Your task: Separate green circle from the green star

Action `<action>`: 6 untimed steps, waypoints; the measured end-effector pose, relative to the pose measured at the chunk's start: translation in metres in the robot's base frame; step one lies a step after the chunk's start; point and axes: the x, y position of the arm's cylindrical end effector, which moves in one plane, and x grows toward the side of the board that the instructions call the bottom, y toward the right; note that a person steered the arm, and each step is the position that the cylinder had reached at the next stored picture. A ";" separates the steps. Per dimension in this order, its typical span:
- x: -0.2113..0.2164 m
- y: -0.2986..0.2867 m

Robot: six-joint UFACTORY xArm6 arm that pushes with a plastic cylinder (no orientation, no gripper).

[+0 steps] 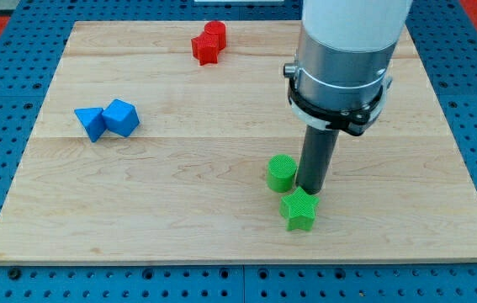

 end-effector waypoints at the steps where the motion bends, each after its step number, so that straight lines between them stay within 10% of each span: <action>1: -0.002 -0.040; 6: -0.113 -0.182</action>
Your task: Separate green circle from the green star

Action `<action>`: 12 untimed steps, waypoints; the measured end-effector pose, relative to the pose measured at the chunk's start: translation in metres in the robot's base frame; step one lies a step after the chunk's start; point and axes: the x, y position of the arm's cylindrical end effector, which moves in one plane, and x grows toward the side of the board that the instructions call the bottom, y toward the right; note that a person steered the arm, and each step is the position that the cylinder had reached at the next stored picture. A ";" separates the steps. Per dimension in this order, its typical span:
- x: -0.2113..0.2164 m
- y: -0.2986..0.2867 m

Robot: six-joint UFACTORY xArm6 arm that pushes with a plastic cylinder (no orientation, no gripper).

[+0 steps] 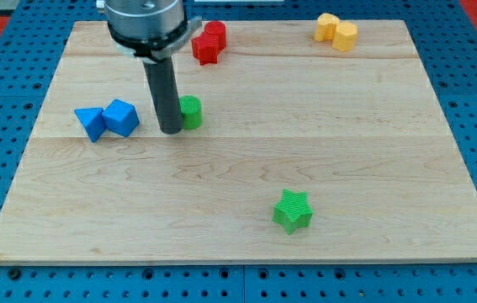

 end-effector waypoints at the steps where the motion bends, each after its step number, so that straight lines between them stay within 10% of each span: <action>1: -0.029 0.019; 5: -0.118 0.177; 12: -0.167 0.091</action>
